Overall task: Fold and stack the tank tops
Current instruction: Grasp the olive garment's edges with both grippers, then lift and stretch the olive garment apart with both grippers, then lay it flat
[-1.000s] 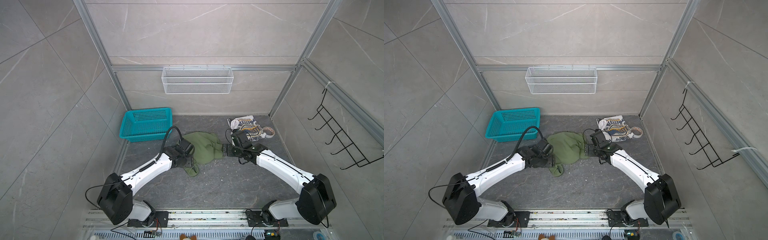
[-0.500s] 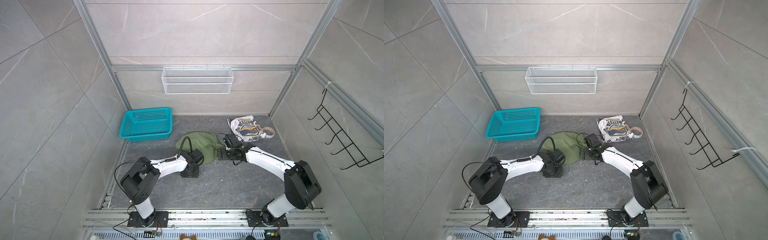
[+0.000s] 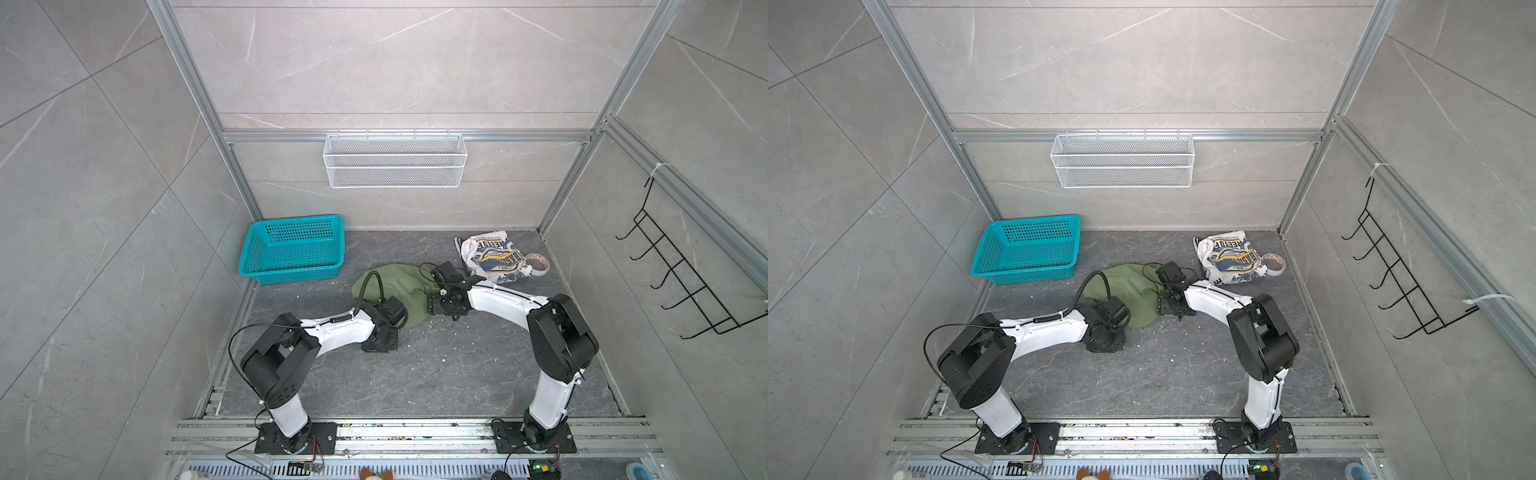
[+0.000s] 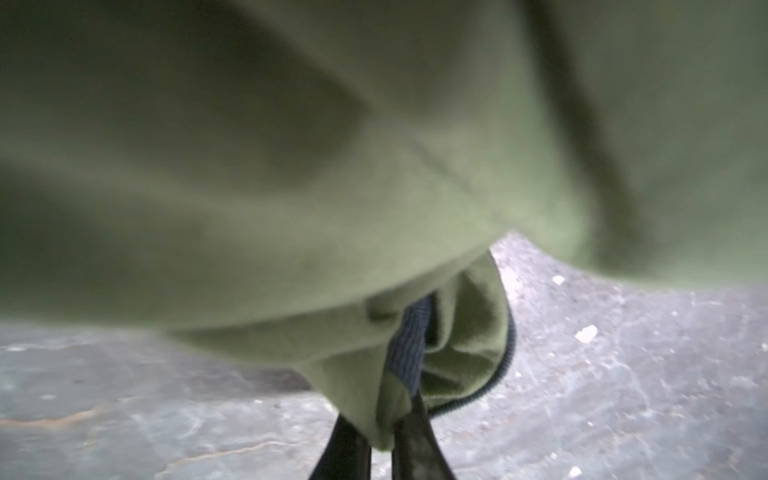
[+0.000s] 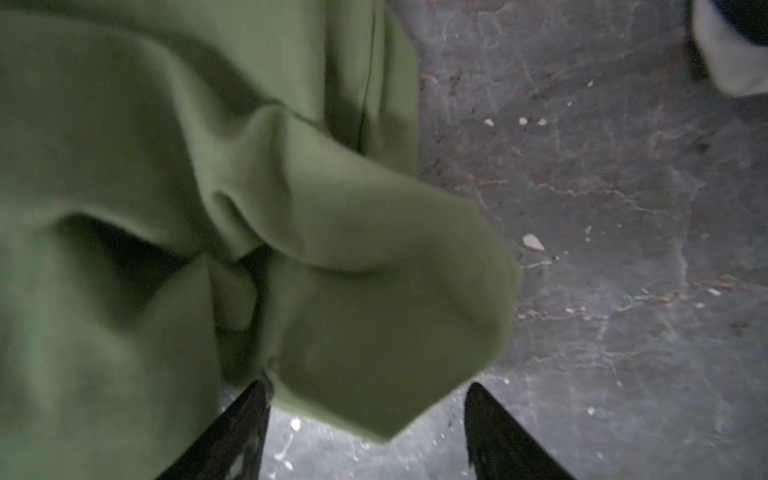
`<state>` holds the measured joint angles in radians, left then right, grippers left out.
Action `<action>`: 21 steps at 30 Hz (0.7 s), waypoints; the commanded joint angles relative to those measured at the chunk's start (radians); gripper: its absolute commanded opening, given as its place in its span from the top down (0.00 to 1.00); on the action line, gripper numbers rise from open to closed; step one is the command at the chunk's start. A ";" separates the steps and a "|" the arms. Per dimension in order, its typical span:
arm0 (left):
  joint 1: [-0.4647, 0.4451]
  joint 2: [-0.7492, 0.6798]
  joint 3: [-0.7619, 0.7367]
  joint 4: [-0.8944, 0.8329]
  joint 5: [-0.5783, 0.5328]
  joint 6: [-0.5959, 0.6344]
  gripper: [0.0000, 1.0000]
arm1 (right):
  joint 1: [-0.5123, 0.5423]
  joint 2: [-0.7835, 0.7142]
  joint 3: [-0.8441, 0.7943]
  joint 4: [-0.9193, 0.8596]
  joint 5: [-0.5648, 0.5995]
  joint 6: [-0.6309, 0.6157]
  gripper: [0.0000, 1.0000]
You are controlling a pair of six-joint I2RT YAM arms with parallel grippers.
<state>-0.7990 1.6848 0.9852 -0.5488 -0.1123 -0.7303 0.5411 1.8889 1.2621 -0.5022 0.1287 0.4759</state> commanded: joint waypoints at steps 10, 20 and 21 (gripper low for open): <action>0.134 -0.379 -0.012 -0.092 -0.236 0.104 1.00 | 0.003 0.020 0.034 -0.107 0.072 0.016 0.88; 0.251 -0.644 0.206 -0.147 -0.424 0.233 1.00 | -0.027 -0.490 0.022 -0.348 0.427 -0.031 1.00; 0.253 -0.688 0.214 -0.128 -0.445 0.239 1.00 | -0.034 -0.537 0.030 -0.376 0.440 -0.031 1.00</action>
<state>-0.5541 1.1145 1.1378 -0.6807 -0.4385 -0.5495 0.5274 1.4662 1.2625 -0.7380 0.4259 0.4637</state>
